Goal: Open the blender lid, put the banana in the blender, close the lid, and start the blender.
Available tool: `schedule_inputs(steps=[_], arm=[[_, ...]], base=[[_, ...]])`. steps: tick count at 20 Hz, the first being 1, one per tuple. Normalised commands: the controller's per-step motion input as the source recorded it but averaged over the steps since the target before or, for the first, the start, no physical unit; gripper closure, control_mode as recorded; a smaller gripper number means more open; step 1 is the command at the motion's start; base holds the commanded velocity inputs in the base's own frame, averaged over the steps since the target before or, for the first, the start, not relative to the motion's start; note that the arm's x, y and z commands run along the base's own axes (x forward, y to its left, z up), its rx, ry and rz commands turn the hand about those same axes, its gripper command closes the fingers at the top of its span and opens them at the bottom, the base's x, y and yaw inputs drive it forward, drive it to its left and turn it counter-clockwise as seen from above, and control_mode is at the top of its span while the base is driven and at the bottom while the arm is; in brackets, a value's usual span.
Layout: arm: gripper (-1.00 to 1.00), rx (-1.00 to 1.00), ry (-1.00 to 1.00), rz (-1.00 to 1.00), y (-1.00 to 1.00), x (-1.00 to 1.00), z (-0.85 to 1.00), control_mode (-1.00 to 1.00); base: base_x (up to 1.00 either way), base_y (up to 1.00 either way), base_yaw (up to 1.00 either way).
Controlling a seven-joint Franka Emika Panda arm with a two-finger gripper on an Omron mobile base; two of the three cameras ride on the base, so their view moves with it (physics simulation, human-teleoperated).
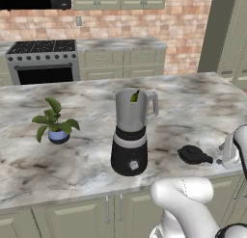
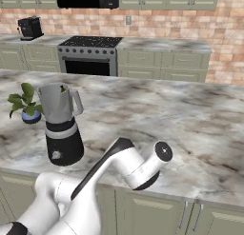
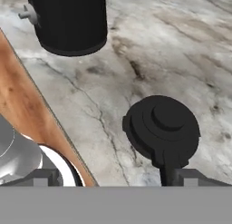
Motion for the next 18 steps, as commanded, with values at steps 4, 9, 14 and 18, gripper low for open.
schedule_inputs(steps=[4, 9, 14, 18], arm=[[-1.0, 0.02, 0.0, 0.0, 0.0, 0.04, -0.38, -1.0], [-1.0, 0.0, 0.0, -0.03, 0.0, 0.26, -0.36, -1.0], [-1.0, 0.0, 0.0, -0.03, -0.02, 0.34, -0.28, -1.0], [-1.0, 0.0, 0.0, 0.0, -0.1, 0.33, -0.31, -1.0]], base=[[0.0, 0.0, 0.0], [0.0, 0.0, 0.0], [0.0, 0.0, 0.0], [0.0, 0.0, 0.0]])
